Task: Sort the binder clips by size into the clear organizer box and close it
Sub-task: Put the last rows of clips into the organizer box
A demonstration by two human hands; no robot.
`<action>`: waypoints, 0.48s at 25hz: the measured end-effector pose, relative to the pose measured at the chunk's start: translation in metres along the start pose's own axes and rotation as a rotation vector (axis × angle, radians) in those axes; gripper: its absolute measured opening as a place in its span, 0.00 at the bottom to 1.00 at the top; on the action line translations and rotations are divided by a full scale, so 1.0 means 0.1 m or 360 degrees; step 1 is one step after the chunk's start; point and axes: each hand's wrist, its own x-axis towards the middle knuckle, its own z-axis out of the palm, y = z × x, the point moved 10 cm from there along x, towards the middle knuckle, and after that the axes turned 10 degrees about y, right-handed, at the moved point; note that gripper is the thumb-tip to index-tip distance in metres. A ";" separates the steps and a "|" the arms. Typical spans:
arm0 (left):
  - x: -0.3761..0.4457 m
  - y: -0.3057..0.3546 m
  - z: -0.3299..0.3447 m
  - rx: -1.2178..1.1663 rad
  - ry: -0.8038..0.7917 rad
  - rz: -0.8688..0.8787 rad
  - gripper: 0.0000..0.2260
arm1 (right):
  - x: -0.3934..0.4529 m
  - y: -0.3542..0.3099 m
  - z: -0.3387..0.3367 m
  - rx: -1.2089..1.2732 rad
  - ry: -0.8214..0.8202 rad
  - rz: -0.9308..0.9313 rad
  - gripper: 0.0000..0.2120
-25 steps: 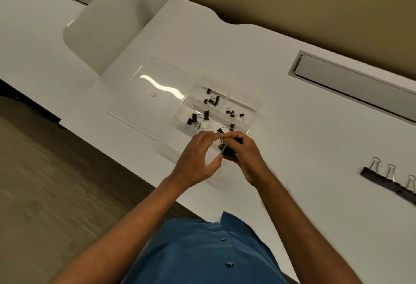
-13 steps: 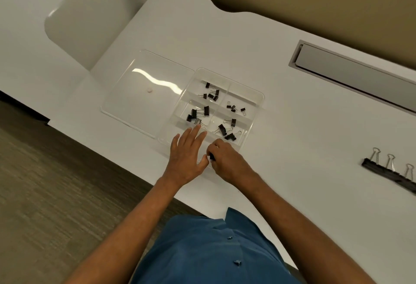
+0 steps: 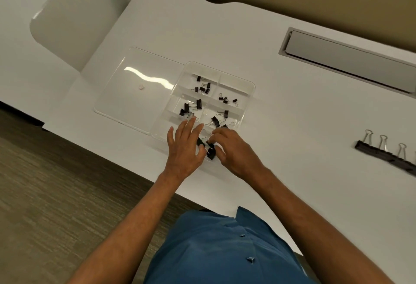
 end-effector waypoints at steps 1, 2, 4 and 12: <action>0.02 0.13 -0.02 -0.0023 0.0036 0.0042 0.27 | -0.08 0.08 -0.19 0.0009 0.0100 0.0050 0.10; 0.04 0.29 -0.02 -0.0053 0.0067 0.0093 0.26 | -0.17 0.17 -0.37 0.0014 0.0192 0.0103 0.10; 0.09 0.67 -0.04 -0.0100 0.0127 0.0201 0.24 | -0.40 0.42 -0.73 0.0011 0.0345 0.0217 0.09; 0.09 2.70 0.35 -0.0406 0.0106 0.0504 0.19 | -1.89 1.78 -2.04 -0.0164 0.0680 0.0669 0.10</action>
